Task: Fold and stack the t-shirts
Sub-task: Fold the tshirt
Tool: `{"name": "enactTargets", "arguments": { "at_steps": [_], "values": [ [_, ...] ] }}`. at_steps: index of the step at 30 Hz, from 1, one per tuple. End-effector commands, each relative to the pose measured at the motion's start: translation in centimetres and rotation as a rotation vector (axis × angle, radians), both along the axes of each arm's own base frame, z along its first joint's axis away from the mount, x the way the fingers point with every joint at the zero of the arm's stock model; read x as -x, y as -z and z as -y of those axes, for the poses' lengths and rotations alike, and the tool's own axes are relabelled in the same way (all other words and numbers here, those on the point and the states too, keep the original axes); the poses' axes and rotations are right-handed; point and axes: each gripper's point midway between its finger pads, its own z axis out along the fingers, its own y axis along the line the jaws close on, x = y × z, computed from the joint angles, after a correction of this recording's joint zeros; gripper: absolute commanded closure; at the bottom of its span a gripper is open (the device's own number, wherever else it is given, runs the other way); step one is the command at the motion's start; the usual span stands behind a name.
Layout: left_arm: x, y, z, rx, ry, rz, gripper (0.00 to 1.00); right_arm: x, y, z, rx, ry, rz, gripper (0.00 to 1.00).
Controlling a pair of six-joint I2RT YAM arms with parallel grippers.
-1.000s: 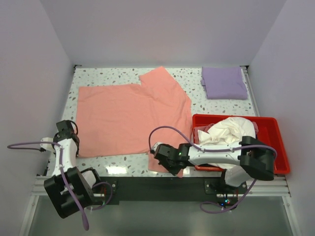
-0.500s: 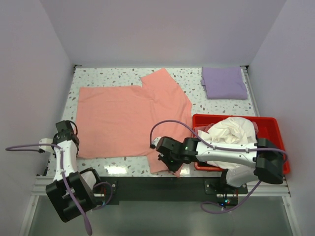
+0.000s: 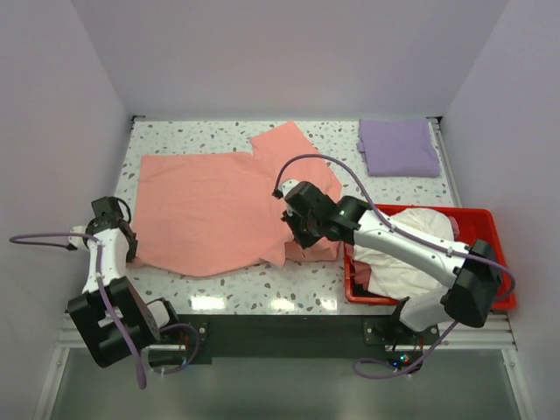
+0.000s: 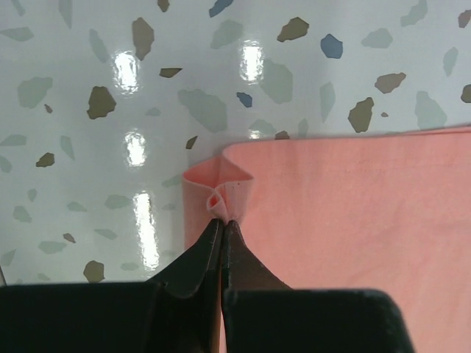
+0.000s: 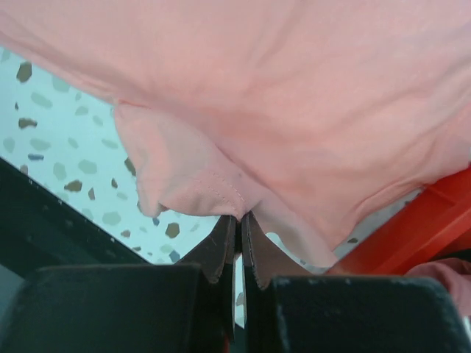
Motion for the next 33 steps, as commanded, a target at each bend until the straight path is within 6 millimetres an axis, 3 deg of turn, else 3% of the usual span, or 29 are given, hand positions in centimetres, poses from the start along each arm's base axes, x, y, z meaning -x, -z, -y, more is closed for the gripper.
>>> {"name": "enactTargets", "arguments": {
  "at_steps": [1, 7, 9, 16, 20, 29, 32, 33],
  "values": [
    [-2.8, -2.0, -1.1, -0.018, 0.032, 0.071, 1.0, -4.2, -2.6, -0.3, -0.017, 0.036, 0.107, 1.0],
    [-5.3, -2.6, -1.6, 0.007, 0.06, 0.086, 1.0, -8.7, -3.4, 0.1, 0.011, 0.073, 0.141, 1.0],
    [-5.8, -2.6, -1.6, 0.013, 0.06, 0.09, 1.0, -9.8, -2.8, 0.4, 0.031, 0.08, 0.131, 1.0],
    [-8.8, -3.4, -1.4, 0.013, 0.077, 0.099, 1.0, -12.9, -3.0, 0.5, 0.031, 0.093, 0.126, 1.0],
    [-9.0, -2.7, -1.5, 0.026, 0.039, 0.067, 1.0, -15.0, -3.2, 0.4, 0.035, 0.098, 0.13, 1.0],
    [-11.0, -1.7, -2.2, 0.028, 0.044, 0.077, 1.0, -18.4, -1.7, 0.5, 0.068, 0.102, 0.09, 1.0],
    [-11.7, -1.4, -2.1, 0.018, 0.049, 0.097, 1.0, -19.5, -0.8, 0.4, 0.09, 0.081, 0.078, 1.0],
    [-11.7, -1.4, -2.3, 0.008, 0.044, 0.103, 1.0, -19.9, 0.4, 0.3, 0.105, 0.079, 0.059, 1.0]
  ]
}}
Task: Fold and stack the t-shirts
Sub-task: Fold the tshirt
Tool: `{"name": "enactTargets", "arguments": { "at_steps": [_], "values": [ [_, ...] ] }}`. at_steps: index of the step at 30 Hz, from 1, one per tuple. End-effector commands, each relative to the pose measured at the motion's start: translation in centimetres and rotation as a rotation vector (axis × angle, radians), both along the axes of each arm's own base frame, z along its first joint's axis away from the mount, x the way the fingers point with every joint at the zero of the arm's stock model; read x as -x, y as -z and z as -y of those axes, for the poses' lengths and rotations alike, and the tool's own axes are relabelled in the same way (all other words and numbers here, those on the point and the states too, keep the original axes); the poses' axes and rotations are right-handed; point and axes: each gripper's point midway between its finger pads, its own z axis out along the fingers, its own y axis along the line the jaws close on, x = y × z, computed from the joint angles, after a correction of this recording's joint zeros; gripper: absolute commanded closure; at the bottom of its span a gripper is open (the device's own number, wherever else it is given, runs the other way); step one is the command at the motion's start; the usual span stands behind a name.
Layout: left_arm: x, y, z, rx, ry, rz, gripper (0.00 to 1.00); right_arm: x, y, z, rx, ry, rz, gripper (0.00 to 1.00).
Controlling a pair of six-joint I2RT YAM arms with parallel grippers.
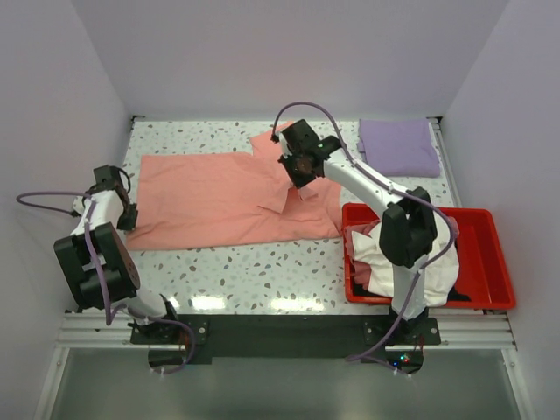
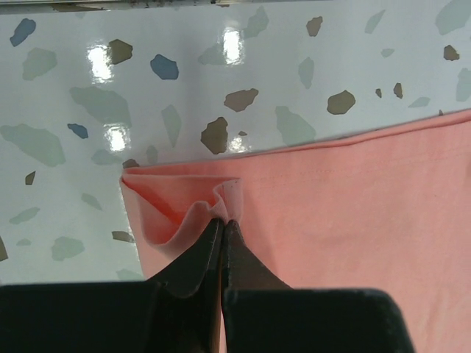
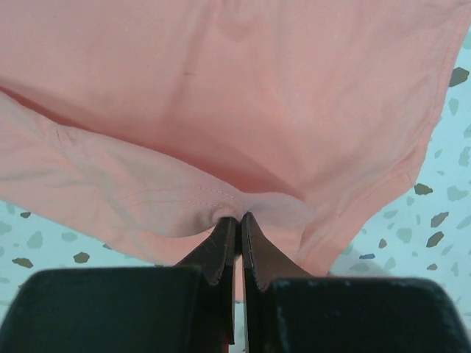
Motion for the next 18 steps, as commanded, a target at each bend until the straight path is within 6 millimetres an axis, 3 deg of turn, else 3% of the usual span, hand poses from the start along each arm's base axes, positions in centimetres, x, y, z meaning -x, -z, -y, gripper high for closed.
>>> {"name": "enactTargets", "arguments": {
  "at_steps": [1, 3, 5, 6, 7, 9, 10, 12, 14, 16, 18],
  "values": [
    [-1.9, -1.0, -1.0, -0.054, -0.024, 0.079, 1.0, -1.1, -0.1, -0.3, 0.017, -0.031, -0.005, 1.0],
    [-2.2, -1.1, -1.2, -0.064, -0.026, 0.09, 1.0, -2.0, 0.8, -0.6, 0.026, -0.03, -0.012, 1.0],
    [-2.4, -1.1, -1.4, -0.067, -0.024, 0.09, 0.84, -3.2, 1.1, -0.9, 0.024, -0.018, 0.005, 1.0],
    [-2.6, -1.2, -1.4, -0.065, -0.023, 0.093, 0.77, -3.7, 1.3, -1.0, 0.022, -0.015, 0.016, 0.94],
    [-3.4, -2.0, -1.7, -0.071, -0.017, 0.117, 0.62, -5.0, 1.9, -1.5, 0.007, -0.008, 0.043, 0.86],
    [-5.3, -3.8, -1.8, -0.077, 0.033, 0.169, 0.49, -7.0, 1.6, -1.5, 0.009, 0.035, 0.1, 0.82],
    [-5.4, -4.5, -1.8, -0.079, 0.043, 0.17, 0.36, -8.5, 1.2, -1.7, 0.007, 0.062, 0.14, 0.74],
    [-5.9, -6.7, -2.4, -0.105, 0.034, 0.199, 0.28, -10.0, 0.4, -0.9, 0.038, 0.12, 0.184, 0.58],
    [-5.5, -8.7, -2.4, -0.13, 0.036, 0.229, 0.18, -10.6, -1.3, -1.0, 0.009, 0.167, 0.211, 0.02],
    [-5.2, -10.7, -2.1, -0.154, 0.055, 0.282, 0.01, -10.1, -1.5, -0.9, -0.009, 0.169, 0.203, 0.01],
    [-4.9, -11.0, -1.3, -0.141, 0.083, 0.306, 0.0, -9.2, -3.3, -1.3, -0.073, 0.16, 0.213, 0.01]
  ]
}}
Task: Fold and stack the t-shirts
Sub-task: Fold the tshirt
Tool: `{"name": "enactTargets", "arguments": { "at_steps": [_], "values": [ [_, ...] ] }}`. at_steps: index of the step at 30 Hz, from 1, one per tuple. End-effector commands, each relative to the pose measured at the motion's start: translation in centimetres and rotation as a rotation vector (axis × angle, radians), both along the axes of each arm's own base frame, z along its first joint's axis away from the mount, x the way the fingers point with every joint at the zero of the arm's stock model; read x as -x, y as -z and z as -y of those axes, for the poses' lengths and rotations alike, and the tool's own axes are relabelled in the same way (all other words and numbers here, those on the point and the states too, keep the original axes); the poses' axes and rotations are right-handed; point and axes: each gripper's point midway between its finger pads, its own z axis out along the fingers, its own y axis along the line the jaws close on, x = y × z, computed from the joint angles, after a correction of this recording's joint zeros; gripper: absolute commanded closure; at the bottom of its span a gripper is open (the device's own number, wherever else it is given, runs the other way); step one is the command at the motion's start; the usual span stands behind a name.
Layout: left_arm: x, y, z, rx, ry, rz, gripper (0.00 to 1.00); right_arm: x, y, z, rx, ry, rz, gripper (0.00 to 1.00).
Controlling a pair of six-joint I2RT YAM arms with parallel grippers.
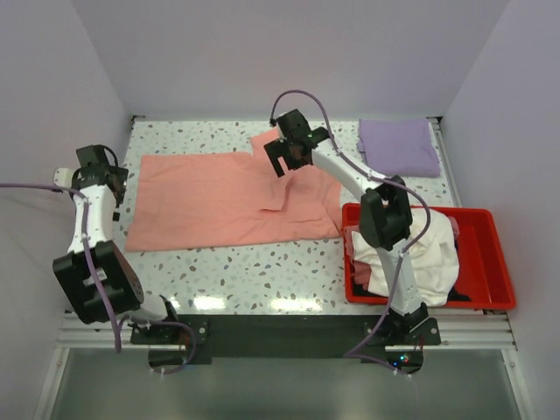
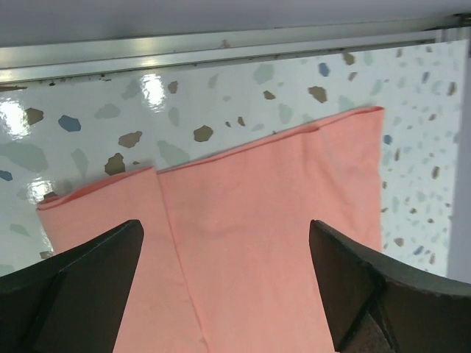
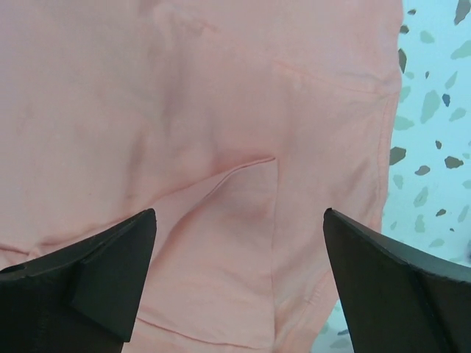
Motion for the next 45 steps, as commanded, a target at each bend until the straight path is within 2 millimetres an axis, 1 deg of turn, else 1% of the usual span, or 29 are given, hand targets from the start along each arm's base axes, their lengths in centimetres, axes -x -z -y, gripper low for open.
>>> {"name": "enactTargets", "arguments": {
  "at_steps": [1, 2, 3, 4, 5, 6, 7, 8, 9, 10, 11, 13, 14, 17, 18, 19, 20, 22, 23, 25, 26, 28, 29, 35, 36, 40, 41, 42, 45],
  "values": [
    [0.2, -4.0, 1.0, -0.046, 0.064, 0.106, 0.0, 0.8, -4.5, 0.1, -0.095, 0.032, 0.075, 0.01],
    [0.1, -4.0, 1.7, -0.036, 0.091, 0.121, 0.0, 1.6, -5.9, 0.3, -0.131, 0.034, 0.087, 0.01],
    [0.3, -3.3, 2.5, -0.031, 0.117, 0.114, 0.0, 2.4, -5.8, -0.2, -0.162, 0.01, 0.07, 0.01],
    [0.4, -3.5, 3.0, -0.034, 0.141, 0.121, 0.0, 3.7, -4.1, 0.2, -0.158, -0.002, 0.016, 0.01],
    [0.3, -3.1, 3.8, -0.028, 0.17, 0.116, 0.0, 4.7, -4.9, 0.0, -0.189, -0.012, 0.01, 0.01],
    [0.2, -2.6, 5.1, -0.021, 0.209, 0.108, 0.0, 5.7, -4.4, -0.7, -0.23, -0.045, -0.029, 0.01],
    [0.1, -2.3, 5.8, -0.025, 0.243, 0.1, 0.0, 7.1, -3.0, -0.4, -0.235, -0.054, -0.075, 0.01],
    [0.2, -1.4, 6.8, -0.013, 0.281, 0.085, 0.0, 8.1, -2.5, -0.8, -0.266, -0.067, -0.106, 0.01],
    [-0.1, -1.1, 8.0, -0.011, 0.325, 0.083, 0.0, 8.5, -3.0, -1.3, -0.309, -0.084, -0.1, 0.01],
    [0.0, -0.5, 8.5, -0.006, 0.35, 0.069, 0.0, 10.2, -1.4, -1.5, -0.336, -0.115, -0.166, 0.01],
    [0.4, 0.7, 9.4, 0.014, 0.385, 0.048, 0.0, 10.8, -1.0, -1.9, -0.355, -0.123, -0.187, 0.01],
    [0.8, 1.6, 9.7, 0.01, 0.423, 0.027, 0.0, 11.9, 0.2, -2.4, -0.378, -0.145, -0.237, 0.01],
    [1.3, 2.3, 10.0, 0.02, 0.444, 0.011, 0.0, 12.1, 0.7, -2.6, -0.38, -0.152, -0.248, 0.01],
    [2.0, 3.1, 10.8, 0.031, 0.509, -0.006, 0.0, 12.4, 2.1, -3.4, -0.4, -0.174, -0.289, 0.01],
    [2.0, 2.9, 11.1, 0.022, 0.536, 0.006, 0.0, 12.3, 2.1, -3.9, -0.411, -0.186, -0.286, 0.01],
    [2.1, 3.0, 11.3, 0.025, 0.553, 0.013, 0.0, 12.4, 2.8, -4.3, -0.411, -0.194, -0.301, 0.01],
    [2.5, 3.5, 12.1, 0.05, 0.582, 0.019, 0.0, 12.3, 2.9, -4.6, -0.412, -0.198, -0.301, 0.01],
    [2.5, 3.3, 12.7, 0.054, 0.613, 0.057, 0.0, 11.8, 3.5, -5.1, -0.406, -0.197, -0.302, 0.01],
    [2.8, 3.7, 13.6, 0.088, 0.648, 0.07, 0.0, 11.7, 3.7, -5.4, -0.411, -0.195, -0.31, 0.01],
    [2.8, 3.6, 14.3, 0.097, 0.684, 0.094, 0.0, 11.3, 3.4, -6.2, -0.433, -0.207, -0.31, 0.01],
    [2.9, 3.6, 14.7, 0.108, 0.702, 0.097, 0.0, 11.3, 4.1, -6.4, -0.435, -0.2, -0.327, 0.01],
    [3.3, 3.9, 14.8, 0.112, 0.714, 0.078, 0.0, 10.8, 4.0, -7.3, -0.461, -0.207, -0.324, 0.01],
    [3.5, 4.0, 14.7, 0.111, 0.714, 0.072, 0.0, 10.9, 4.4, -7.8, -0.474, -0.205, -0.338, 0.01],
    [3.6, 3.9, 14.9, 0.113, 0.721, 0.077, 0.0, 8.6, 3.1, -11.2, -0.556, -0.214, -0.289, 0.01],
    [3.6, 3.9, 14.8, 0.113, 0.721, 0.075, 0.0, 7.7, 2.6, -11.8, -0.568, -0.213, -0.269, 0.01],
    [3.8, 4.1, 14.9, 0.117, 0.723, 0.066, 0.0, 5.2, 2.0, -12.9, -0.591, -0.147, -0.229, 0.01],
    [3.8, 4.1, 14.9, 0.118, 0.723, 0.065, 0.0, 4.2, 1.9, -13.0, -0.589, -0.119, -0.203, 0.01],
    [3.8, 4.0, 14.9, 0.119, 0.724, 0.066, 0.0, 3.8, 1.3, -13.2, -0.6, -0.109, -0.192, 0.01],
    [3.6, 3.6, 14.6, 0.105, 0.718, 0.063, 0.0, 3.4, 0.7, -13.7, -0.627, -0.103, -0.189, 0.01]
  ]
}}
